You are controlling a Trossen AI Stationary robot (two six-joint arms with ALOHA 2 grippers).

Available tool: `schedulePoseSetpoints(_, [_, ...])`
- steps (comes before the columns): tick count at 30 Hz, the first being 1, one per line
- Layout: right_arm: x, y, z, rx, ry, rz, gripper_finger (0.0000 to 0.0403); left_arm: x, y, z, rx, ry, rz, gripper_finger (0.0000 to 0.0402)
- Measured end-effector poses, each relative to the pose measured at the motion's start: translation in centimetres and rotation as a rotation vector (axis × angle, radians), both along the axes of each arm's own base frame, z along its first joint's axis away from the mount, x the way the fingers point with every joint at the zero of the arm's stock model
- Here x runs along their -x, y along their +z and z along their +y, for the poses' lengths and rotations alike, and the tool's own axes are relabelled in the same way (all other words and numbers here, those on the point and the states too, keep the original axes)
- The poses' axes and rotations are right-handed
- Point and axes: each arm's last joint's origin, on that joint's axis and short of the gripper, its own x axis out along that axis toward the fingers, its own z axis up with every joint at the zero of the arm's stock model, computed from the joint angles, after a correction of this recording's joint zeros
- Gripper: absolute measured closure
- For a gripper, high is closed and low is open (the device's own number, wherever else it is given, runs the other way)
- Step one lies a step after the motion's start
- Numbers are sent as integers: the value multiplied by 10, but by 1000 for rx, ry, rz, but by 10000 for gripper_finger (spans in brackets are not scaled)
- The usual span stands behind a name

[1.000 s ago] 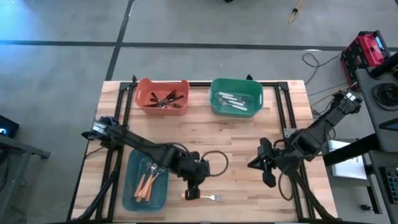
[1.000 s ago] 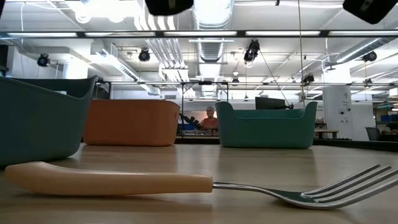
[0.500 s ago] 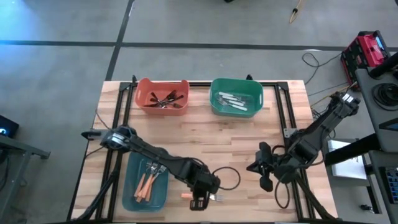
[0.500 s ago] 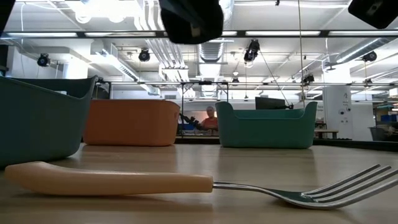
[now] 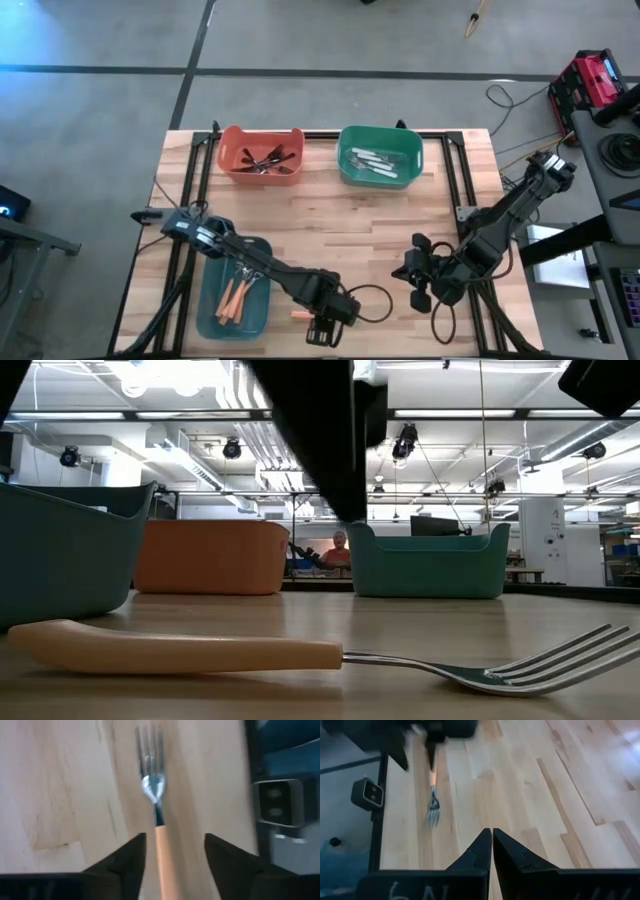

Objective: Sort silverware by color (type)
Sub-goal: Put the orange fork into the blue-green bin

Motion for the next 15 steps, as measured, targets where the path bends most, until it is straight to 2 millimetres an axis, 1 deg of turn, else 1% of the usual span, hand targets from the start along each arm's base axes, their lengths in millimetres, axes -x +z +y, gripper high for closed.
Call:
schedulePoseSetpoints(3, [0,-1,5,23,-11,-38,394,1,-8,-3,-9,9,18,180])
schedulePoseSetpoints(5, [1,-1,7,29,-23,-55,394,3,-9,-7,-9,1,16,170])
schedulePoseSetpoints(9, [1,-2,9,24,-41,-57,394,6,-14,-14,-4,1,18,169])
schedulePoseSetpoints(15, [2,-3,9,24,-41,-54,394,4,-31,-13,9,28,-8,177])
